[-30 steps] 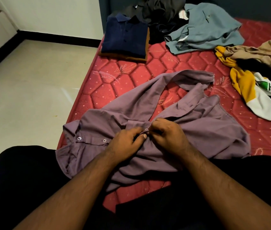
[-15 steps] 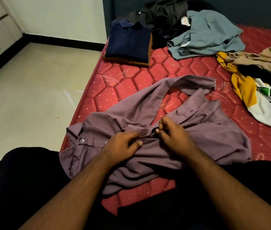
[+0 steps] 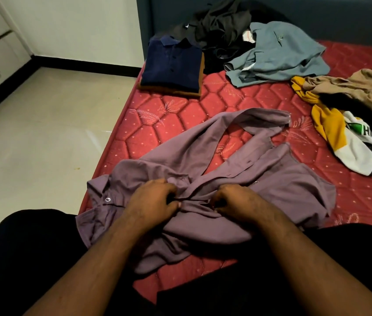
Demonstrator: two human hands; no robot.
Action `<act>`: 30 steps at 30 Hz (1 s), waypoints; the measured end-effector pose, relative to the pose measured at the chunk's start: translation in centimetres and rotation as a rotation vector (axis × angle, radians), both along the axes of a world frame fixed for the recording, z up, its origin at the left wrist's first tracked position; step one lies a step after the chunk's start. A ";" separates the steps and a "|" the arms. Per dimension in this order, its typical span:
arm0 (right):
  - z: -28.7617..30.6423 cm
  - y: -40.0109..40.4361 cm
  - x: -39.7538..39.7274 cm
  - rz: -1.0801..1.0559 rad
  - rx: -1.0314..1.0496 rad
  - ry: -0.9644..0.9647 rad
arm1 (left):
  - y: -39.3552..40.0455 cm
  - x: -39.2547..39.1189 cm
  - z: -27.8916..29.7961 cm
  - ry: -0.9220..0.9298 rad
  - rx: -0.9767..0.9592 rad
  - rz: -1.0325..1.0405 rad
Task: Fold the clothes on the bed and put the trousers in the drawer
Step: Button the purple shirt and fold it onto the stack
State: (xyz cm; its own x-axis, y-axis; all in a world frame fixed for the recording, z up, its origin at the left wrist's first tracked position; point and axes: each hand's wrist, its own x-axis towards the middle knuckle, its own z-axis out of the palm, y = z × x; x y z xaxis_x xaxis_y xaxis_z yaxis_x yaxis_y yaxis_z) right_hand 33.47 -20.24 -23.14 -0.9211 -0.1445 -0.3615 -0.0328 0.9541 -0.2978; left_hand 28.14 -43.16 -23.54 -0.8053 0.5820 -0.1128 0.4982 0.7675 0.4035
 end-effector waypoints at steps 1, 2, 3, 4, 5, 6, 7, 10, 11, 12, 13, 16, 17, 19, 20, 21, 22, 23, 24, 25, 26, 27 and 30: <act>0.0 -0.2 0.0 0.020 0.039 0.022 | 0.5 0.1 0.1 0.016 0.037 0.002; 0.0 -0.4 0.0 0.034 0.061 0.047 | 1.0 0.2 0.2 0.020 0.052 0.004; -0.1 -0.5 0.1 0.039 0.072 0.070 | 1.2 0.4 0.1 0.019 0.062 0.008; -0.1 -0.5 0.1 0.038 0.077 0.087 | 1.2 0.5 -0.1 0.007 0.074 0.027; -0.1 -0.6 0.2 0.034 0.076 0.097 | 1.1 0.6 -0.3 0.001 0.096 0.056; 0.0 -0.5 0.3 0.032 0.065 0.095 | 1.0 0.6 -0.5 0.005 0.119 0.087; 0.1 -0.5 0.2 0.034 0.047 0.080 | 0.8 0.7 -0.6 0.024 0.149 0.121; 0.5 -0.5 0.1 0.047 -0.011 -0.028 | 0.9 1.4 -0.6 0.061 0.184 0.221; 0.7 -0.5 0.0 0.055 -0.005 -0.069 | 1.1 1.5 -0.5 0.051 0.157 0.230; 0.7 -0.4 0.0 0.067 0.018 -0.103 | 1.3 1.6 -0.5 0.013 0.120 0.234; 0.7 -0.5 0.1 0.081 0.050 -0.121 | 1.3 1.5 -0.4 -0.045 0.067 0.227; 0.7 -1.2 0.4 0.093 0.142 -0.051 | 2.2 1.2 1.1 -0.105 -0.177 0.125; 0.7 -1.6 0.4 0.106 0.165 -0.012 | 2.8 1.3 1.7 -0.036 -0.257 0.107; 0.9 -2.0 0.4 0.125 0.196 0.040 | 4.5 1.5 2.5 0.144 -0.243 0.135; 1.0 -2.1 0.6 0.125 0.198 0.052 | 5.4 1.7 2.7 0.195 -0.155 0.155; 1.1 -2.2 0.8 0.118 0.185 0.071 | 6.1 1.8 2.7 0.212 -0.076 0.159; 1.0 -2.3 1.0 0.105 0.167 0.101 | 6.6 1.8 2.2 0.185 -0.023 0.157; 0.9 -2.1 1.1 0.085 0.153 0.143 | 7.0 1.7 1.7 0.139 0.008 0.159; 1.0 -1.9 1.3 0.061 0.143 0.179 | 7.0 1.5 1.0 0.103 0.041 0.170; 1.3 -1.6 1.4 0.026 0.131 0.207 | 6.7 1.4 0.2 0.067 0.107 0.197; 1.7 -1.1 1.3 -0.016 0.092 0.231 | 6.4 1.3 -0.4 0.034 0.197 0.230; 2.2 -0.6 1.2 -0.043 0.025 0.254 | 6.1 1.4 -0.8 0.008 0.280 0.263; 3.3 0.8 0.7 -0.058 -0.206 0.303 | 5.4 1.6 -1.0 -0.028 0.476 0.344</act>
